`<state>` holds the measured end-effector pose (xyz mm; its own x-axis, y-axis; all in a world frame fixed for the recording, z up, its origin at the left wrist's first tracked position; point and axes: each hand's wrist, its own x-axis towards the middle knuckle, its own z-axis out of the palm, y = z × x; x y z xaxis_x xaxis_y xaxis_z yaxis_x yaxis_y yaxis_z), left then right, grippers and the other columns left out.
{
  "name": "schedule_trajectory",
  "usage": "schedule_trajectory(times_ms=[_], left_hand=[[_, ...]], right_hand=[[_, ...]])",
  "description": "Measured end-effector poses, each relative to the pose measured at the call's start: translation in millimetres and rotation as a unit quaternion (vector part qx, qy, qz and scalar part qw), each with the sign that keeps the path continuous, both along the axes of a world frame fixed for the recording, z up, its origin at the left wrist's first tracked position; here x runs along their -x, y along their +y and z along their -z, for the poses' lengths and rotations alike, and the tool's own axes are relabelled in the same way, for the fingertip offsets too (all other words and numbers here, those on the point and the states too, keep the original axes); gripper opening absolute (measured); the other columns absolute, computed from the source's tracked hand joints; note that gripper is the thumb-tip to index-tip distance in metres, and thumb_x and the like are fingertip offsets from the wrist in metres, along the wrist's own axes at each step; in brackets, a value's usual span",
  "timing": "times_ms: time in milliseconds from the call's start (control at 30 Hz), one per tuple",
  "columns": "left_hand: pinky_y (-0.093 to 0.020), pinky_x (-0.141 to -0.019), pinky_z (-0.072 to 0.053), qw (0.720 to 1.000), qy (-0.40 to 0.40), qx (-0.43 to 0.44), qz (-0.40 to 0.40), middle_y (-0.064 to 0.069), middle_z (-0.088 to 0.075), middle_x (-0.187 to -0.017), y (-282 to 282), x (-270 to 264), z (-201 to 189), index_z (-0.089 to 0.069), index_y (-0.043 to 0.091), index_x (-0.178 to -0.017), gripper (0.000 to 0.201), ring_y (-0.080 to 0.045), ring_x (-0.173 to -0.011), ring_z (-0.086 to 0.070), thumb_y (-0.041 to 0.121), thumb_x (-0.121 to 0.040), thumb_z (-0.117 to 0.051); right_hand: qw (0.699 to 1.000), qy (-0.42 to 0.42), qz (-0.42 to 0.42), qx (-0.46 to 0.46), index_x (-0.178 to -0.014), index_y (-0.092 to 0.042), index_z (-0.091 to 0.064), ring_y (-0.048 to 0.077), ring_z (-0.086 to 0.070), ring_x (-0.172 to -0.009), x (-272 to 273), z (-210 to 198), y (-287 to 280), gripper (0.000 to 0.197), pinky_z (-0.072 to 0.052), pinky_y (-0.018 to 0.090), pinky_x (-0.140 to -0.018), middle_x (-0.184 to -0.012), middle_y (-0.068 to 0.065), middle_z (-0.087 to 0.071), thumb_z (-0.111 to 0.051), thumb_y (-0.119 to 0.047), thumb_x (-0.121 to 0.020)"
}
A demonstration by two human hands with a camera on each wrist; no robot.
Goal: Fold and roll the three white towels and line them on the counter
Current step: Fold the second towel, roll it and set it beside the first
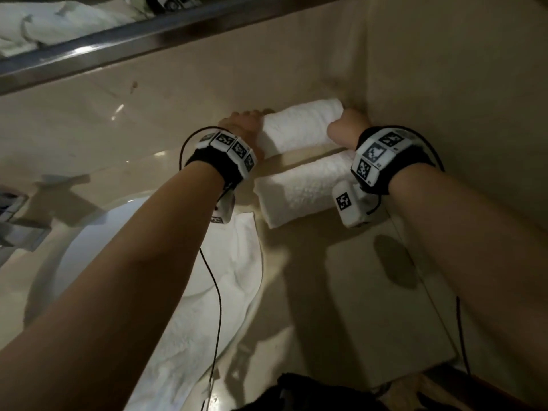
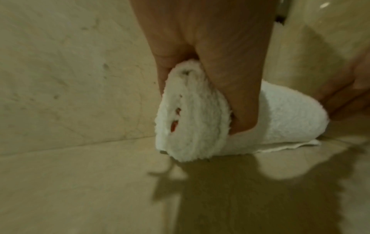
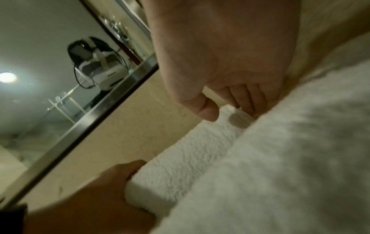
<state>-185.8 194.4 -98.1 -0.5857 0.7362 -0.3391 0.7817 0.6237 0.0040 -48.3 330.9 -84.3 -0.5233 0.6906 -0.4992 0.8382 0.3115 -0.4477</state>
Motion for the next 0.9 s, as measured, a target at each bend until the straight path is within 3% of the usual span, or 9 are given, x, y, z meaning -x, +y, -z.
schedule_trajectory(times_ms=[100,233,400,467,567,633,733,833,900], left_hand=[[-0.036,-0.089,-0.045,0.998,0.002,0.003,-0.056,-0.010,-0.052,-0.130,-7.7,5.6,-14.0,-0.036,0.013,-0.136,0.067,-0.030,-0.116,-0.053,0.035,-0.080,-0.067],[-0.038,-0.080,-0.047,0.996,0.029,-0.040,-0.080,-0.013,-0.061,-0.112,-51.8,6.9,-41.4,-0.042,0.012,-0.125,0.066,-0.033,-0.104,-0.057,0.036,-0.072,-0.073],[-0.037,-0.076,-0.051,0.987,0.017,-0.108,-0.121,-0.008,-0.065,-0.100,-115.1,-11.5,-80.4,-0.047,0.019,-0.115,0.060,-0.030,-0.093,-0.063,0.037,-0.065,-0.075],[-0.036,-0.077,-0.048,0.982,-0.030,-0.129,-0.133,-0.007,-0.064,-0.102,-140.8,-27.1,-98.0,-0.050,0.017,-0.115,0.065,-0.029,-0.095,-0.061,0.039,-0.061,-0.078],[-0.031,-0.075,-0.042,0.958,-0.158,-0.176,-0.163,-0.001,-0.060,-0.100,-169.5,-57.5,-116.0,-0.055,0.017,-0.108,0.081,-0.021,-0.093,-0.057,0.054,-0.038,-0.069],[-0.029,-0.075,-0.045,0.940,-0.213,-0.197,-0.182,0.000,-0.061,-0.101,-186.0,-81.2,-116.4,-0.055,0.018,-0.107,0.084,-0.019,-0.093,-0.056,0.056,-0.033,-0.063],[-0.022,-0.069,-0.043,0.921,-0.269,-0.199,-0.200,0.004,-0.060,-0.101,-198.4,-113.2,-109.1,-0.053,0.024,-0.107,0.079,-0.015,-0.092,-0.056,0.052,-0.034,-0.063],[-0.022,-0.065,-0.049,0.902,-0.342,-0.161,-0.208,0.007,-0.057,-0.103,-204.0,-149.4,-98.0,-0.047,0.026,-0.120,0.074,-0.012,-0.089,-0.056,0.040,-0.051,-0.072],[-0.020,-0.064,-0.050,0.891,-0.394,-0.128,-0.183,0.006,-0.059,-0.106,-205.5,-171.5,-89.5,-0.045,0.026,-0.124,0.079,-0.010,-0.088,-0.057,0.040,-0.051,-0.070]], right_hand=[[0.999,0.035,-0.017,0.013,-0.130,-0.002,-0.049,0.031,-0.049,-0.122,4.1,-8.2,-4.2,0.039,-0.037,0.027,-0.082,-0.124,0.016,-0.053,-0.042,-0.013,-0.093],[0.989,0.140,0.000,0.054,-0.123,-0.002,-0.054,0.018,-0.052,-0.097,5.8,-19.3,-30.8,0.036,-0.037,0.020,-0.064,-0.106,0.006,-0.054,-0.041,-0.016,-0.093],[0.947,0.270,0.059,0.163,-0.143,-0.009,-0.031,0.020,-0.046,-0.120,-0.6,-35.7,-76.4,0.055,-0.035,0.026,-0.091,-0.136,0.004,-0.046,-0.045,-0.022,-0.091],[0.923,0.322,0.072,0.198,-0.138,-0.013,-0.037,0.019,-0.049,-0.115,-8.7,-47.4,-92.3,0.050,-0.040,0.031,-0.094,-0.127,0.001,-0.051,-0.047,-0.022,-0.089],[0.887,0.371,0.103,0.254,-0.124,-0.019,-0.045,0.016,-0.055,-0.098,-24.1,-61.0,-111.8,0.038,-0.050,0.043,-0.094,-0.105,-0.003,-0.056,-0.050,-0.019,-0.086],[0.874,0.381,0.107,0.282,-0.125,-0.019,-0.046,0.012,-0.055,-0.089,-40.1,-65.1,-125.0,0.039,-0.052,0.039,-0.084,-0.097,-0.006,-0.054,-0.050,-0.017,-0.086],[0.879,0.374,0.113,0.274,-0.122,-0.019,-0.049,0.008,-0.052,-0.083,-67.7,-68.6,-138.6,0.036,-0.048,0.030,-0.071,-0.094,-0.008,-0.053,-0.051,-0.017,-0.086],[0.892,0.356,0.138,0.242,-0.110,-0.023,-0.051,0.014,-0.054,-0.090,-102.0,-68.1,-147.2,0.024,-0.048,0.033,-0.076,-0.099,-0.005,-0.056,-0.053,-0.021,-0.085],[0.897,0.341,0.155,0.235,-0.103,-0.022,-0.055,0.017,-0.056,-0.091,-124.5,-64.7,-151.6,0.019,-0.048,0.032,-0.076,-0.095,-0.004,-0.058,-0.053,-0.021,-0.084]])
